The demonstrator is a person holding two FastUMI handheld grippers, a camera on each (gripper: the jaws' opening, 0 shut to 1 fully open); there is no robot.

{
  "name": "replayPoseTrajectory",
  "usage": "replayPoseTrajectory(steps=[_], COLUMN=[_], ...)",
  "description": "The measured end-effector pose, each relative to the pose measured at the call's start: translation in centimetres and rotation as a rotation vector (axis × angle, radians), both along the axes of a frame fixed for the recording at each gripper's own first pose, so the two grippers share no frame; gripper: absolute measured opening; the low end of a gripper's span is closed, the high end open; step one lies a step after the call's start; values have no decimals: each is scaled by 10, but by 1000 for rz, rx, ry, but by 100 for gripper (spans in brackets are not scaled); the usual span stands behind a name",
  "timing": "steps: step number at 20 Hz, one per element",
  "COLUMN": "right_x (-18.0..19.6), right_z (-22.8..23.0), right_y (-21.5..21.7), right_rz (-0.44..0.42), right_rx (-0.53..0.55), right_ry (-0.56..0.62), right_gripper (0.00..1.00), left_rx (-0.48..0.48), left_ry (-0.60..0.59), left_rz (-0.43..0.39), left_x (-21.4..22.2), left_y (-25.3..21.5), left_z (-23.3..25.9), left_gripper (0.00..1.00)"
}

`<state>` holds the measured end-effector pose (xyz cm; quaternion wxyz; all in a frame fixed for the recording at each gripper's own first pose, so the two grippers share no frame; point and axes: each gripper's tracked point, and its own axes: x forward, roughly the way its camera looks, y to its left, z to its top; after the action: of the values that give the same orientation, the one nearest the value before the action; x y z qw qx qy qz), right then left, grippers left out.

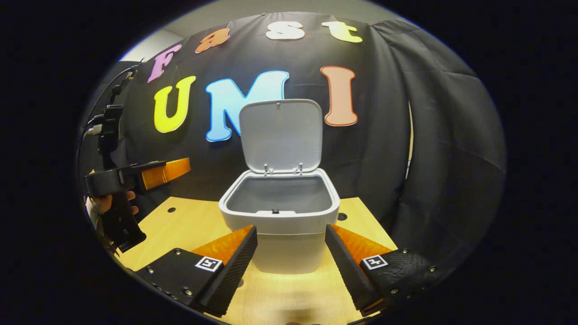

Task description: Press the lid of the desktop garbage bin to open it, pick up the crumpled paper on the desktop and throw it into the bin, then pick up the pop can on the desktop and drop it into the bin, and finally close the garbage bin lid.

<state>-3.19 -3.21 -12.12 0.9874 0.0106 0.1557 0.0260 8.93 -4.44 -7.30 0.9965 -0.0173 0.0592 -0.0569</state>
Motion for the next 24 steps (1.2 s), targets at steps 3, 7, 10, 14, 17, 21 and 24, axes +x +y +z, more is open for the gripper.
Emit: replayPoseTrajectory(steps=[3, 7, 10, 14, 17, 21, 24], right_x=[0, -2, -4, -6, -7, -5, -3], right_z=[-12, -32, -49, -69, -82, -96, -106], right_y=[24, 57, 79, 104, 118, 134, 144], right_rz=[66, 158, 222, 290, 330, 371, 397], right_rx=[-1, 1, 6, -1, -12, -26, -37], right_ry=[28, 83, 136, 192, 221, 252, 275], right_gripper=[97, 97, 97, 97, 97, 97, 97], left_rx=[-4, -7, -11, -7, -3, 6, 12], left_ry=[8, 19, 26, 34, 41, 46, 52], left_rz=[61, 131, 169, 212, 244, 282, 308], left_x=[-8, -20, -29, -41, -49, -59, -64], left_y=[33, 70, 91, 114, 132, 152, 165], left_z=[-3, -8, -11, -13, -14, -15, -16], left_gripper=[100, 100, 100, 100, 100, 100, 100])
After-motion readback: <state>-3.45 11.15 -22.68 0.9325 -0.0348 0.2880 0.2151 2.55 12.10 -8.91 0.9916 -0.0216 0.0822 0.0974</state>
